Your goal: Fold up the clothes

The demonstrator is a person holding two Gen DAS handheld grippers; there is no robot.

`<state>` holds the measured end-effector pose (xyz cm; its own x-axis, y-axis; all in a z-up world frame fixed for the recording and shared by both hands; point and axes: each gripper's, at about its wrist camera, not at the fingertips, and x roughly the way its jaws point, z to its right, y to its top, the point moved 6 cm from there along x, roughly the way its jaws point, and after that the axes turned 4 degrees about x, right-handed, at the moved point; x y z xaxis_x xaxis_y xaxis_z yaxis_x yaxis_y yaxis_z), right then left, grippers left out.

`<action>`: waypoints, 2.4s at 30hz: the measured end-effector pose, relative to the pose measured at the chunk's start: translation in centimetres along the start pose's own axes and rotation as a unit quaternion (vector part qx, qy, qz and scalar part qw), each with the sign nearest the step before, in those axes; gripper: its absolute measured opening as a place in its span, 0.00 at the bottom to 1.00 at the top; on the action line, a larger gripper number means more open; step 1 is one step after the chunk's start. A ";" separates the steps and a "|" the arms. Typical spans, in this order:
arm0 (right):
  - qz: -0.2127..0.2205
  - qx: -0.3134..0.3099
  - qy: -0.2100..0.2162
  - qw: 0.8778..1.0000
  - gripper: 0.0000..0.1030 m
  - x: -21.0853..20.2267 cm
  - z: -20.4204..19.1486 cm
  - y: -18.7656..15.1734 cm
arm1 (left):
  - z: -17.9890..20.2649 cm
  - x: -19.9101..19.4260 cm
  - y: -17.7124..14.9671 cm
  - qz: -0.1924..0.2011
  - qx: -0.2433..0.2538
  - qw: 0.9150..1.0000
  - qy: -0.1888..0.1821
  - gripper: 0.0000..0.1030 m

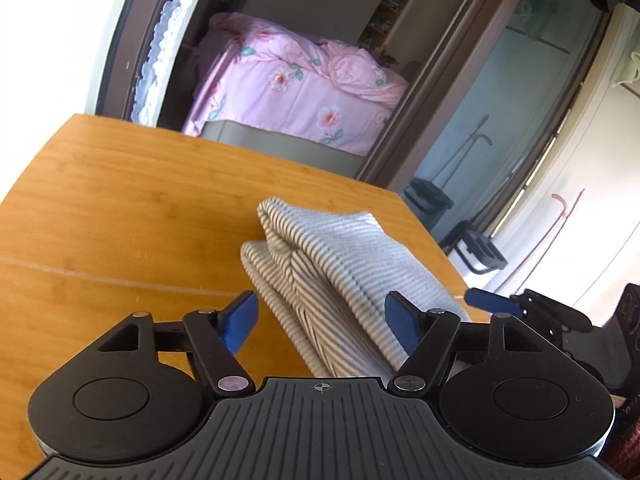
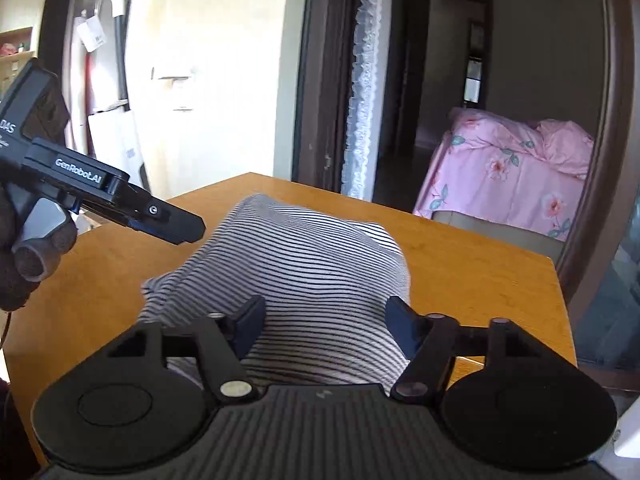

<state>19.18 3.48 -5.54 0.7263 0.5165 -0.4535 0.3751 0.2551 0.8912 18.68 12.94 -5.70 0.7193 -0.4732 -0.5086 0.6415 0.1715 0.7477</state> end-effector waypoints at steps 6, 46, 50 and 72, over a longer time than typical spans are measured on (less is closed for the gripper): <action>-0.010 -0.093 0.042 0.995 0.64 0.3 -5.2 -1.4 | 0.3 0.5 -2.4 -0.024 -0.020 0.998 -0.052 0.42; -0.056 -0.121 0.065 0.989 0.15 0.1 -8.3 -1.9 | 3.1 1.8 -0.3 0.005 -0.006 0.994 -0.108 0.50; -0.029 -0.087 0.066 0.994 0.52 -1.8 -6.8 -0.7 | 1.8 2.7 -0.9 -0.003 -0.024 0.994 -0.107 0.38; -0.040 -0.027 -0.057 0.997 1.00 2.5 -1.8 -2.2 | 0.6 2.9 -1.1 -0.006 -0.034 0.994 -0.107 0.36</action>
<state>19.13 5.73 -8.62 0.7572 0.3981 -0.5178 0.4041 0.3373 0.8502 19.87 10.80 -7.78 0.6428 -0.6472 -0.4098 0.6720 0.2197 0.7072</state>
